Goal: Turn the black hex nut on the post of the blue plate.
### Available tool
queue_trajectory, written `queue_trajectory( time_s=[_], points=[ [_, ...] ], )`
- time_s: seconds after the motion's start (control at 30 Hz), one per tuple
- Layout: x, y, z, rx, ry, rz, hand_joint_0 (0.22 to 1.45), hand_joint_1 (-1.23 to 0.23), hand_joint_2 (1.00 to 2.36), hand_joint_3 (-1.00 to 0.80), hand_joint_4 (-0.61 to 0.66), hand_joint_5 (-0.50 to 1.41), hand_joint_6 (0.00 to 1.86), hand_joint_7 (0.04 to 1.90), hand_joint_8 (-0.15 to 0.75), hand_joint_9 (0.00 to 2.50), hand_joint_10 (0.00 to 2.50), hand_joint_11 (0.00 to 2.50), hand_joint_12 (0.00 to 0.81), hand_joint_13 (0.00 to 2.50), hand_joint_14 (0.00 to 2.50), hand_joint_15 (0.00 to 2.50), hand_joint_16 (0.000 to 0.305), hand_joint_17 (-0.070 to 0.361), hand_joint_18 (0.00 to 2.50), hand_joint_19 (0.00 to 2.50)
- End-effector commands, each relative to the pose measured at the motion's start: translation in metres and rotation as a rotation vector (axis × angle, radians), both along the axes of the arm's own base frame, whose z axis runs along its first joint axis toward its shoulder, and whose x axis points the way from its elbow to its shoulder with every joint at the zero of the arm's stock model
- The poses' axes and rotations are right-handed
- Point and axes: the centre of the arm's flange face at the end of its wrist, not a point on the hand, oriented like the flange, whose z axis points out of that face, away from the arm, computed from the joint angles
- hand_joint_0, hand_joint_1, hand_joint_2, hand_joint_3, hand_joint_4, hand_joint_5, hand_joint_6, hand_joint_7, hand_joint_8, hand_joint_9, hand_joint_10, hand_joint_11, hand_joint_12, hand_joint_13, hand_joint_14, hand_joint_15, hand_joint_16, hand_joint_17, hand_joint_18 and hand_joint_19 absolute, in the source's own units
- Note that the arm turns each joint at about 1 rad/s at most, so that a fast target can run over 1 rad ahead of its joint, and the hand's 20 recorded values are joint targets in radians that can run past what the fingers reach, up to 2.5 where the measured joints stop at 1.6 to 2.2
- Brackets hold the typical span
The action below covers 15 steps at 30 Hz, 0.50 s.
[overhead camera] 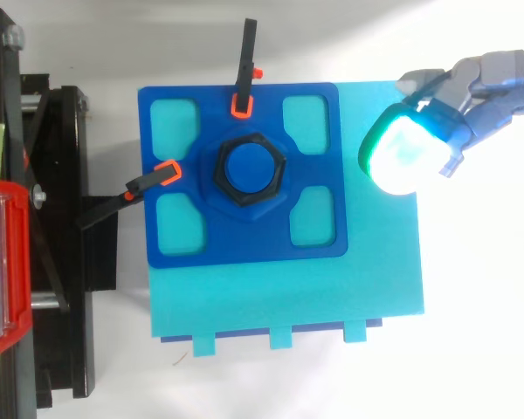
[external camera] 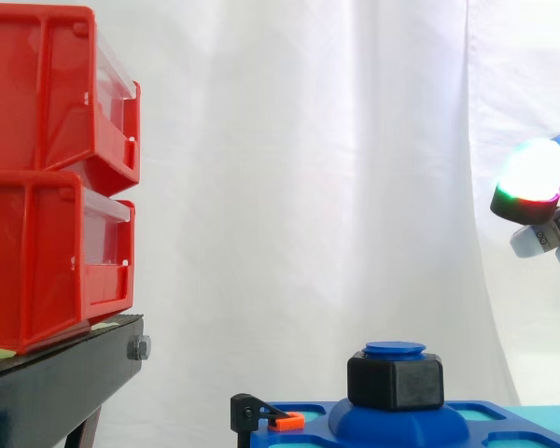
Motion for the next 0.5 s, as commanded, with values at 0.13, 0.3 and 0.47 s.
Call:
queue_trajectory(
  time_s=[0.13,0.3,0.47],
  points=[
    [-0.0001,0.0001,0.0004,0.000,-0.001,0.001,0.55,-0.54,1.00,-0.50,0.27,-0.08,0.50,1.15,0.059,0.20,0.02,0.44,0.189,0.05,0.00,0.08,0.035,0.079,0.00,0.12],
    [0.0002,0.0001,-0.0004,0.000,0.001,0.001,0.55,-0.54,1.00,-0.50,0.28,-0.09,0.50,1.15,0.054,0.20,0.17,0.41,0.188,0.05,0.00,0.08,0.035,0.078,0.00,0.12],
    [-0.0001,0.0001,0.0004,0.000,-0.001,0.001,0.55,-0.54,1.00,-0.50,0.29,-0.09,0.50,1.14,0.057,0.21,0.25,0.39,0.186,0.06,0.00,0.09,0.035,0.078,0.00,0.13]
  ],
)
